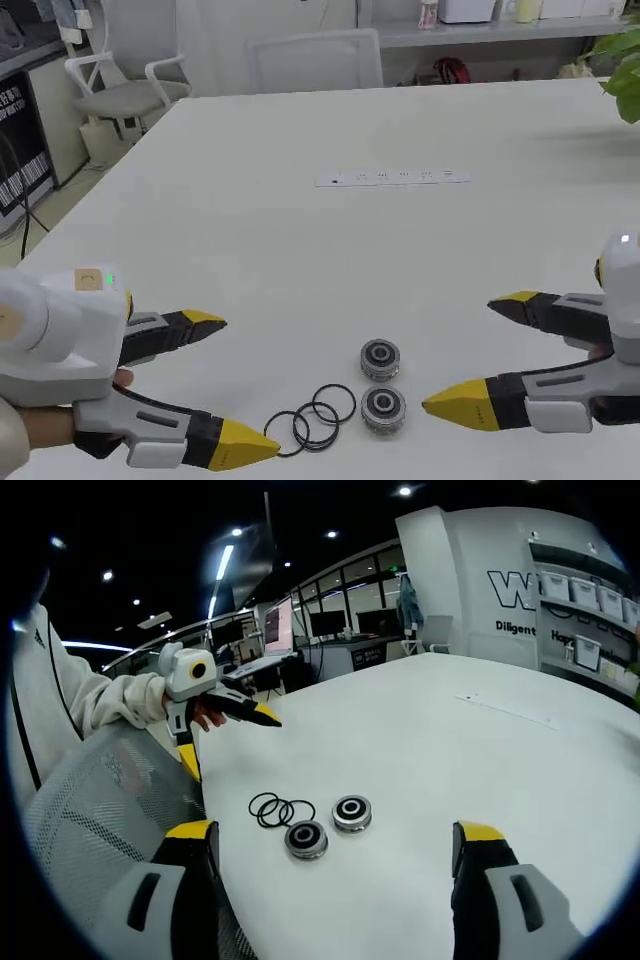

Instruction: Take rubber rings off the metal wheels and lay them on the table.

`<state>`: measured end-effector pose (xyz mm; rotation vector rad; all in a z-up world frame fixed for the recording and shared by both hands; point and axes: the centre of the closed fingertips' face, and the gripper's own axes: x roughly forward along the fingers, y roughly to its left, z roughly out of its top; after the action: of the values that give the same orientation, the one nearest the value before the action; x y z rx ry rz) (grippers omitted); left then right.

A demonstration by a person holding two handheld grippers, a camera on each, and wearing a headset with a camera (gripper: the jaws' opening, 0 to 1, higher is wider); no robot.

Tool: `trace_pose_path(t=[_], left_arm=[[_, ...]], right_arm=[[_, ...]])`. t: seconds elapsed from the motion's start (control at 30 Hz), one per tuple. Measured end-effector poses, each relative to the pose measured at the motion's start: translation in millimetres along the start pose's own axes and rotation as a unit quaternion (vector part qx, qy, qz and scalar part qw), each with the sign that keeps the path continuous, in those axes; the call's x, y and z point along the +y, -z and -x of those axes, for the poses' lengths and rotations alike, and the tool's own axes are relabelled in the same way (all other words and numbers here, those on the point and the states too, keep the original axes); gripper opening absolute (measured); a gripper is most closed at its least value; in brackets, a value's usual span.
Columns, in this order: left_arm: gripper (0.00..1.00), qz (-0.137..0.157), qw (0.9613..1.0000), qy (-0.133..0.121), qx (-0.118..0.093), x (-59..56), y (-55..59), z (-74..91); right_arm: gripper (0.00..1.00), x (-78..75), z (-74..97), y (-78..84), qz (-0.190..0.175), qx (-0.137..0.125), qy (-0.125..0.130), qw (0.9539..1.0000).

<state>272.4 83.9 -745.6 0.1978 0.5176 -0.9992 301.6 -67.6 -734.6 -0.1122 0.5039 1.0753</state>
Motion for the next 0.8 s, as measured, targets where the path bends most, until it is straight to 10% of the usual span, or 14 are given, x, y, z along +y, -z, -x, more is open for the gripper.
trace_pose_path(t=[0.8], left_arm=[[0.93,0.014,0.9993,0.004,0.033,-5.0,36.6,-1.8]], right_arm=[[0.94,12.6,-11.3,45.3,-0.006,0.066,-0.026,0.9975]])
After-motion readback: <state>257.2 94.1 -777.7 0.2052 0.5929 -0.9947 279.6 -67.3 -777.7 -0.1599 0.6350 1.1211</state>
